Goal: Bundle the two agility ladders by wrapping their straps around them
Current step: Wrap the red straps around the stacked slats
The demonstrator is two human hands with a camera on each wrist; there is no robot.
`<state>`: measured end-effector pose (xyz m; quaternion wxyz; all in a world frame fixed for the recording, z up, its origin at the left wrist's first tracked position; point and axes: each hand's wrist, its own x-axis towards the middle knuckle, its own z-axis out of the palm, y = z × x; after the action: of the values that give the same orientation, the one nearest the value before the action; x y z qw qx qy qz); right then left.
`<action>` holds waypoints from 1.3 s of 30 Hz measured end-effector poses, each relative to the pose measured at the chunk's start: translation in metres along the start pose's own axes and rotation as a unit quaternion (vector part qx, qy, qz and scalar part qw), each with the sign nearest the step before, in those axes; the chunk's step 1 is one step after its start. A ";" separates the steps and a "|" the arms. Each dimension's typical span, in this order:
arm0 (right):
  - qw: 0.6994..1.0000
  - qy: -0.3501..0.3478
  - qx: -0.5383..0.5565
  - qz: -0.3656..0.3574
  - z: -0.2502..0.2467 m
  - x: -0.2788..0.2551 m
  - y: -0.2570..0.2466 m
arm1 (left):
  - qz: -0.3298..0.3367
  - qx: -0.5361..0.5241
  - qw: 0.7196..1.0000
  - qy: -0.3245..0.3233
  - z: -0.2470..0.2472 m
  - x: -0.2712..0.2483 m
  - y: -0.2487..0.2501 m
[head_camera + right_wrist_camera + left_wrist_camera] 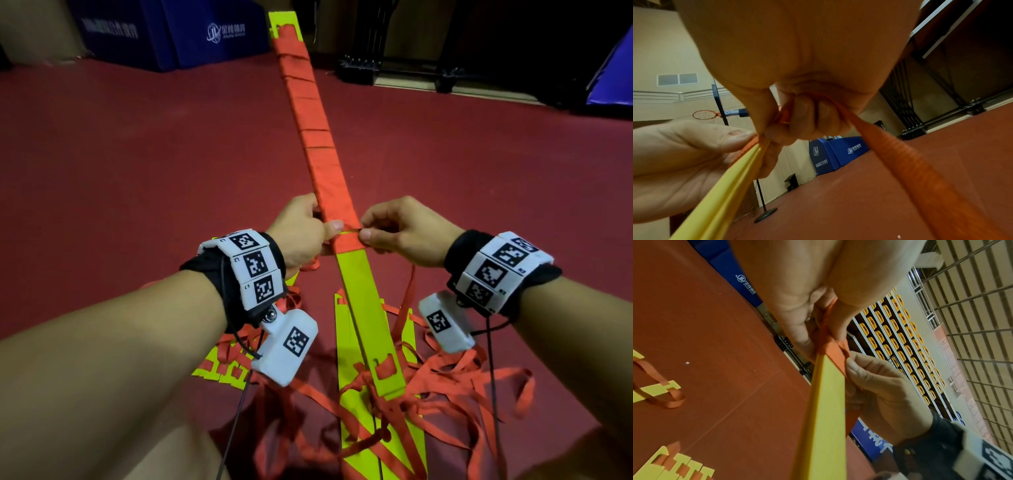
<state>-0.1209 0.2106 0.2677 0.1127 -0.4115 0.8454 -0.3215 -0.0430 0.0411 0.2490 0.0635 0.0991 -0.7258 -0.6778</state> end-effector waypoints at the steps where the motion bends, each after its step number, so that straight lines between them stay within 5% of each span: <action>1: 1.000 0.002 0.007 -0.001 0.000 0.000 0.000 | 0.002 -0.005 1.000 0.002 0.000 0.000 0.000; 7: 0.999 0.017 0.017 -0.022 0.004 0.000 -0.006 | -0.013 -0.004 1.000 0.017 -0.003 -0.002 0.004; 14: 0.998 0.008 0.033 -0.052 0.009 0.001 -0.011 | -0.018 -0.032 0.999 -0.035 -0.002 -0.007 0.002; 22: 0.975 -0.002 0.220 -0.014 0.006 0.001 -0.012 | 0.003 -0.059 0.997 -0.056 -0.008 -0.010 0.008; 31: 0.993 0.059 0.094 0.040 0.005 0.006 -0.005 | -0.012 -0.091 0.995 -0.035 -0.005 -0.009 0.009; 36: 0.997 -0.023 0.060 0.046 0.004 -0.001 -0.006 | -0.004 -0.103 0.994 -0.047 -0.008 -0.011 0.011; 39: 0.996 -0.001 0.090 0.020 0.002 -0.003 -0.011 | -0.002 -0.112 0.993 -0.036 -0.008 -0.011 0.013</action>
<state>-0.1114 0.2072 0.2727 0.1562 -0.3826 0.8211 -0.3937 -0.0314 0.0367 0.2628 0.0469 0.0687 -0.6469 -0.7580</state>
